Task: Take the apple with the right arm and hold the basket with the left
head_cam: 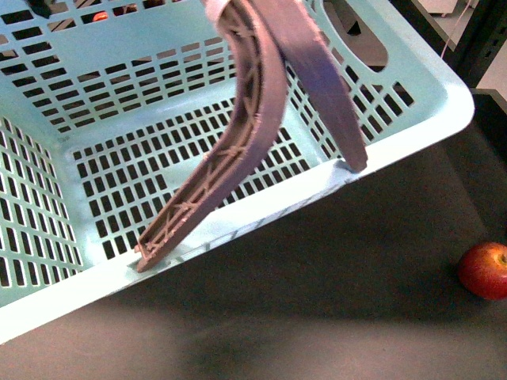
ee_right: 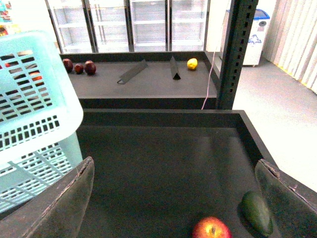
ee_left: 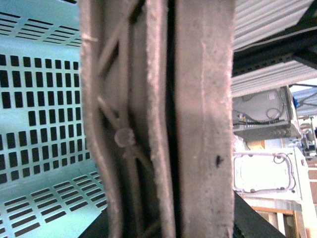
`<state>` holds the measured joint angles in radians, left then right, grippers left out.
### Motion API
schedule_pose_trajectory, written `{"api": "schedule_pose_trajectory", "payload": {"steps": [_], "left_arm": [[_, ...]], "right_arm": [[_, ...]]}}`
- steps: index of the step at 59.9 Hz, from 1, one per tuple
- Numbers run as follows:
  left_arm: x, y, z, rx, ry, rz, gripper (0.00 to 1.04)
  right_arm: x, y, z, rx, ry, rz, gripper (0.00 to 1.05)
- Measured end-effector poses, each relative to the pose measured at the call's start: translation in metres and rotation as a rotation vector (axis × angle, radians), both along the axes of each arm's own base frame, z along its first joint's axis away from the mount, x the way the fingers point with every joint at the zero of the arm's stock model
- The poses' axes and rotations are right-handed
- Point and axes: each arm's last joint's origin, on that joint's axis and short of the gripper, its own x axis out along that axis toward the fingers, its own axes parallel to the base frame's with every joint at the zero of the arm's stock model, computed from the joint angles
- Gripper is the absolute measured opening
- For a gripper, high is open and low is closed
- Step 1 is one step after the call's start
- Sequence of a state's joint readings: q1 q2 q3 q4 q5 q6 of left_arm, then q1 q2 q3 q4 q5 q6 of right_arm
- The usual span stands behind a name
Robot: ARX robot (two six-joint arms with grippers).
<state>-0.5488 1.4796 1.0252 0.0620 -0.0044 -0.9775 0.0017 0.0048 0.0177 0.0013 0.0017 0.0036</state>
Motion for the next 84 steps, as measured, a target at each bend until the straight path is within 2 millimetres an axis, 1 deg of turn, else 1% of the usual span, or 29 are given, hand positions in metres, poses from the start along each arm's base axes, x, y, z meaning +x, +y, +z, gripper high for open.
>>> {"api": "schedule_pose_trajectory", "payload": {"steps": [3,10,14,34,36,37,38,40,42,45,48,52,59,62,64,66,67,69,73,74,76,77,79,80,84], "left_arm": [[-0.003,-0.006,0.001,0.007,-0.001,-0.023,0.27],[-0.006,-0.013,-0.001,0.023,0.005,-0.049,0.27],[-0.005,-0.013,-0.004,0.038,0.017,-0.047,0.27],[-0.005,-0.012,-0.003,0.051,0.008,-0.035,0.27],[-0.005,-0.012,-0.003,0.051,0.008,-0.035,0.27],[-0.005,-0.012,-0.003,0.051,0.008,-0.035,0.27],[-0.005,-0.012,-0.003,0.051,0.008,-0.034,0.27],[-0.005,-0.012,-0.003,0.050,0.008,-0.033,0.27],[-0.005,-0.012,-0.003,0.049,0.009,-0.035,0.27],[-0.005,-0.012,-0.003,0.050,0.007,-0.037,0.27],[-0.005,-0.012,-0.003,0.050,0.007,-0.040,0.27],[-0.005,-0.012,-0.003,0.049,0.009,-0.040,0.27],[-0.005,-0.012,-0.003,0.054,0.005,-0.037,0.27],[-0.005,-0.012,-0.003,0.055,0.006,-0.036,0.27],[-0.005,-0.012,-0.003,0.055,0.005,-0.035,0.27],[-0.005,-0.012,-0.003,0.055,0.005,-0.035,0.27],[-0.005,-0.012,-0.003,0.055,0.005,-0.034,0.27],[-0.005,-0.012,-0.003,0.055,0.005,-0.034,0.27],[-0.005,-0.012,-0.003,0.055,0.005,-0.035,0.27],[-0.005,-0.012,-0.003,0.055,0.005,-0.035,0.27],[-0.005,-0.012,-0.003,0.055,0.005,-0.036,0.27],[-0.005,-0.012,-0.003,0.055,0.005,-0.036,0.27],[-0.005,-0.012,-0.003,0.055,0.006,-0.037,0.27],[-0.005,-0.012,-0.003,0.054,0.005,-0.037,0.27],[-0.005,-0.012,-0.003,0.054,0.006,-0.038,0.27]], "right_arm": [[0.000,0.000,0.000,0.000,0.000,0.000,0.96],[0.000,0.000,0.000,0.000,0.000,0.000,0.96],[0.000,0.000,0.000,0.000,0.000,0.000,0.96],[0.000,0.000,0.000,0.003,0.003,0.000,0.96],[0.000,0.000,-0.001,0.029,0.055,0.005,0.96],[0.000,0.000,-0.001,0.058,0.139,0.013,0.96],[0.001,0.000,-0.002,0.074,0.159,0.011,0.96],[0.002,-0.002,-0.003,0.139,0.298,-0.003,0.96],[0.005,-0.004,-0.005,0.179,0.382,-0.011,0.96],[0.009,-0.006,-0.008,0.212,0.433,-0.011,0.96],[0.014,-0.009,-0.009,0.228,0.450,-0.002,0.96],[0.025,-0.015,-0.007,0.229,0.448,0.005,0.96],[0.060,-0.037,-0.004,0.175,0.441,-0.026,0.96],[0.078,-0.047,-0.007,0.141,0.449,-0.041,0.96],[0.085,-0.051,-0.009,0.123,0.458,-0.041,0.96],[0.097,-0.056,-0.014,0.104,0.475,-0.041,0.96],[0.106,-0.060,-0.019,0.092,0.495,-0.043,0.96],[0.118,-0.065,-0.027,0.080,0.524,-0.052,0.96],[0.134,-0.070,-0.041,0.051,0.573,-0.059,0.96],[0.142,-0.073,-0.050,0.048,0.607,-0.060,0.96],[0.146,-0.074,-0.056,0.045,0.632,-0.062,0.96],[0.152,-0.076,-0.065,0.043,0.670,-0.063,0.96],[0.155,-0.077,-0.072,0.035,0.695,-0.065,0.96],[0.162,-0.079,-0.085,0.023,0.746,-0.069,0.96],[0.170,-0.081,-0.104,0.008,0.808,-0.074,0.96]]}}
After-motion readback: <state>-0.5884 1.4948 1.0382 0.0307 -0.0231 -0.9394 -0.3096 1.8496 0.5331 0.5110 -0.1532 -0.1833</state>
